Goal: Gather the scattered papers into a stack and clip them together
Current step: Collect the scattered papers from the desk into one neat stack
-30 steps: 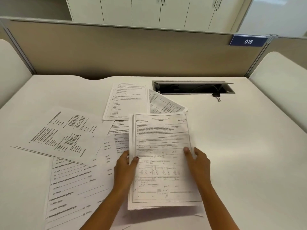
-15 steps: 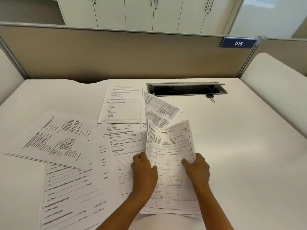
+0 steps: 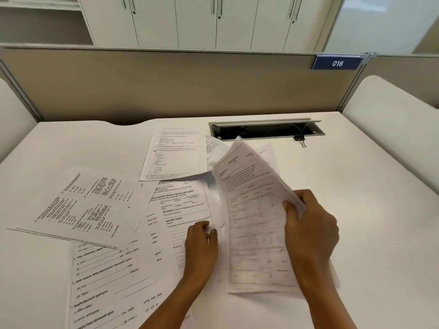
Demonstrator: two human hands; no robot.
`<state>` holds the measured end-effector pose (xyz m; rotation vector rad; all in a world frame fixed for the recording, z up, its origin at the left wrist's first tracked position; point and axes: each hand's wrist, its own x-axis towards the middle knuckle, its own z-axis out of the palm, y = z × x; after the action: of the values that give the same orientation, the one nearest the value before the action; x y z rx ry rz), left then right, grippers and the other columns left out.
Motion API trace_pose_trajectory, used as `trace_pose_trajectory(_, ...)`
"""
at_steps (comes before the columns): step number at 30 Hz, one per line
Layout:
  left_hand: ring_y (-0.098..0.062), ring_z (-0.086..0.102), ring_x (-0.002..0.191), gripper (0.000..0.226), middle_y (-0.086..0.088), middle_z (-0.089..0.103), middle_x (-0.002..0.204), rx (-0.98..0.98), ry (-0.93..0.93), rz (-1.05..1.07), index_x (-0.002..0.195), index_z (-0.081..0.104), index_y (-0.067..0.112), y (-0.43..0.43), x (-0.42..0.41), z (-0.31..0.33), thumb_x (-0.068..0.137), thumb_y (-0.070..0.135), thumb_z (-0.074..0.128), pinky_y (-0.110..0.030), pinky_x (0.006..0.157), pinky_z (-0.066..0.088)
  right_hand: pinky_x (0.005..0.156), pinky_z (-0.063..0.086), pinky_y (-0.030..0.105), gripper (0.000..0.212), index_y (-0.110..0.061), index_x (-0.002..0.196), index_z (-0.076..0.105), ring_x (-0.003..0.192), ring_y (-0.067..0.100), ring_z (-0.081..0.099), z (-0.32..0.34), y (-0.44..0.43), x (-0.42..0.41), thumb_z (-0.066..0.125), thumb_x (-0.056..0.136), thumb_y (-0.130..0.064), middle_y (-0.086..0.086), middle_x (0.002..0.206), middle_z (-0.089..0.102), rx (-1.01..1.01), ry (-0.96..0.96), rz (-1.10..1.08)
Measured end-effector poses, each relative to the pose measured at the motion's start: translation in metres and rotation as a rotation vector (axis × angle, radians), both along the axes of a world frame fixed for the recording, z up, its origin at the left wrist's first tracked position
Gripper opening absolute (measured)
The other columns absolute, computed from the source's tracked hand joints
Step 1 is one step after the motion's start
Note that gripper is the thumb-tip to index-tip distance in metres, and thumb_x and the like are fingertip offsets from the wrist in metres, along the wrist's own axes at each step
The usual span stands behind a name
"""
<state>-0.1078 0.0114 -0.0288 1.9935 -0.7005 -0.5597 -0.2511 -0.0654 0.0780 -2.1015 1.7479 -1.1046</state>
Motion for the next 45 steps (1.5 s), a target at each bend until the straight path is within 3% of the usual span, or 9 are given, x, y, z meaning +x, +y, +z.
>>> trace_pose_trajectory(6,-0.019,0.051,0.120,0.042,-0.002,0.050,0.136,-0.044,0.138,-0.035,0.132,0.046,0.018,0.000,0.009,0.013,0.095,0.037,0.044,-0.027,0.095,0.037,0.051,0.034,0.011,0.003,-0.017,0.090,0.063,0.051,0.017,0.053,0.031,0.004,-0.006,0.062,0.089,-0.014,-0.004,0.070,0.066,-0.187,-0.132,0.115)
trace_pose_trajectory(10,-0.018,0.051,0.124,0.073,0.008,0.050,0.138,-0.170,0.334,-0.156,0.135,0.039,0.034,-0.002,0.019,0.037,0.075,0.078,0.037,-0.047,0.104,0.041,0.055,0.047,0.006,0.007,-0.022,0.093,0.062,0.070,0.009,0.064,0.046,0.006,-0.007,0.065,0.087,-0.020,-0.016,0.080,0.066,-0.065,-0.348,0.304)
trace_pose_trajectory(14,-0.002,0.064,0.100,0.044,0.016,0.067,0.109,-0.422,0.386,-0.248,0.125,0.045,0.032,0.003,0.028,0.059,0.083,0.046,0.045,-0.021,0.070,0.056,0.059,0.051,0.005,0.024,-0.023,0.106,0.054,0.083,-0.005,0.065,0.040,0.000,-0.001,0.066,0.086,-0.019,-0.018,0.095,0.065,0.084,-0.537,0.395)
trace_pose_trajectory(20,-0.008,0.067,0.092,0.022,0.007,0.065,0.105,-0.612,0.029,0.022,0.111,0.052,0.011,0.007,0.049,0.077,0.090,0.016,0.057,-0.025,0.073,0.058,0.061,0.057,0.017,0.017,-0.016,0.099,0.055,0.081,0.015,0.067,0.009,-0.007,0.015,0.063,0.087,-0.026,0.000,0.094,0.065,0.083,-0.613,0.407)
trace_pose_trajectory(25,0.003,0.063,0.086,0.019,0.013,0.061,0.094,-0.638,-0.137,0.089,0.106,0.045,0.015,0.012,0.053,0.079,0.092,0.026,0.051,-0.010,0.065,0.051,0.064,0.057,0.015,0.014,-0.032,0.096,0.041,0.090,-0.001,0.062,-0.019,0.006,0.037,0.052,0.090,-0.027,-0.011,0.099,0.057,0.115,-0.759,0.430)
trace_pose_trajectory(29,0.004,0.061,0.089,0.021,0.013,0.059,0.104,-0.613,-0.061,0.107,0.110,0.040,0.017,0.012,0.044,0.072,0.095,0.032,0.039,-0.007,0.064,0.050,0.068,0.056,0.012,0.015,-0.032,0.100,0.035,0.094,-0.005,0.059,-0.047,0.015,0.047,0.040,0.098,-0.018,-0.009,0.110,0.056,0.224,-0.828,0.407)
trace_pose_trajectory(34,0.002,0.060,0.098,0.032,0.018,0.056,0.110,-0.559,-0.050,0.101,0.123,0.039,0.028,0.010,0.038,0.057,0.094,0.041,0.036,-0.009,0.065,0.051,0.064,0.054,0.011,0.018,-0.030,0.092,0.039,0.087,-0.002,0.060,-0.059,0.018,0.051,0.033,0.101,-0.017,-0.006,0.102,0.057,0.277,-0.829,0.400)
trace_pose_trajectory(39,-0.006,0.063,0.086,0.019,0.002,0.059,0.099,-0.581,-0.064,0.164,0.097,0.041,0.033,0.011,0.039,0.054,0.087,0.049,0.037,-0.019,0.063,0.057,0.065,0.057,0.016,0.008,-0.029,0.094,0.041,0.086,0.000,0.060,-0.062,0.014,0.048,0.033,0.096,-0.028,-0.003,0.102,0.058,0.241,-0.845,0.379)
trace_pose_trajectory(45,-0.009,0.058,0.096,0.034,0.013,0.056,0.110,-0.446,0.140,0.081,0.121,0.037,0.035,0.007,0.038,0.040,0.089,0.044,0.039,-0.015,0.063,0.055,0.069,0.055,0.013,0.009,-0.023,0.102,0.041,0.095,0.008,0.061,-0.087,0.020,0.058,0.035,0.100,-0.016,-0.003,0.109,0.059,0.338,-0.818,0.357)
